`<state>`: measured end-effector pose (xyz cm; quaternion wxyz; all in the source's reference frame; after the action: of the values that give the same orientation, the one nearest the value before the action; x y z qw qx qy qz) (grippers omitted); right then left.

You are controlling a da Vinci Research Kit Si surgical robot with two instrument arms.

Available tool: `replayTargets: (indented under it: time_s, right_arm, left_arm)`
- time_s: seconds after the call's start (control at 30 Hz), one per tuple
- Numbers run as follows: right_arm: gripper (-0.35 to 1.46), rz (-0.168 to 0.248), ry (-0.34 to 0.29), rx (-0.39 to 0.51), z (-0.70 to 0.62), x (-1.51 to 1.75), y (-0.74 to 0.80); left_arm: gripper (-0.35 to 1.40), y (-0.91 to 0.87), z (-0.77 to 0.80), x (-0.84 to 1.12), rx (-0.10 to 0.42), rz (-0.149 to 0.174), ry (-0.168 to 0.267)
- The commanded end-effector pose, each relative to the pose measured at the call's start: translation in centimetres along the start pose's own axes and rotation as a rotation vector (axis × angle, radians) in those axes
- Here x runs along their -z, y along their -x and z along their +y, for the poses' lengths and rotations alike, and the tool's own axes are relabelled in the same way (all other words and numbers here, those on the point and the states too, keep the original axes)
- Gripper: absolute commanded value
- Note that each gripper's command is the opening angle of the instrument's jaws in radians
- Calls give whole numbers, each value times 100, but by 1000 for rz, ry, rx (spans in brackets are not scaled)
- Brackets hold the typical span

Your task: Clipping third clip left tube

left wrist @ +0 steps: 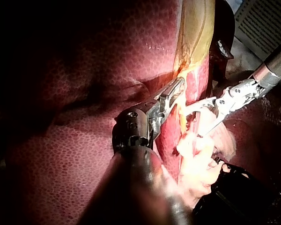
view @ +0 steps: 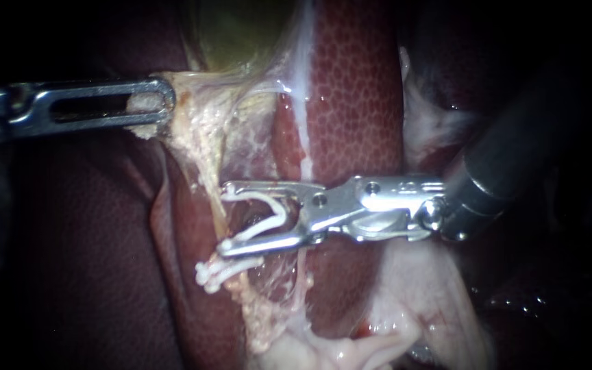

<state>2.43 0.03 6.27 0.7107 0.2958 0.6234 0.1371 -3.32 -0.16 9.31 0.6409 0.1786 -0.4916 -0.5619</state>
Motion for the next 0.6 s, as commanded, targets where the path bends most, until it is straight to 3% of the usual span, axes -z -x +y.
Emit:
replayTargets:
  time_s: [0.03, 0.4, 0.6]
  right_arm:
    - [60, 0, -4, -5, 0, -3, 2]
    - [60, 9, -79, -56, -6, -24, -1]
    - [60, 23, -113, -81, 1, -40, -3]
  left_arm:
    - [-21, 0, 0, 0, 1, 0, 1]
    - [-21, -1, -1, -2, 0, 0, 0]
    - [-21, -1, -1, -2, 0, 0, 0]
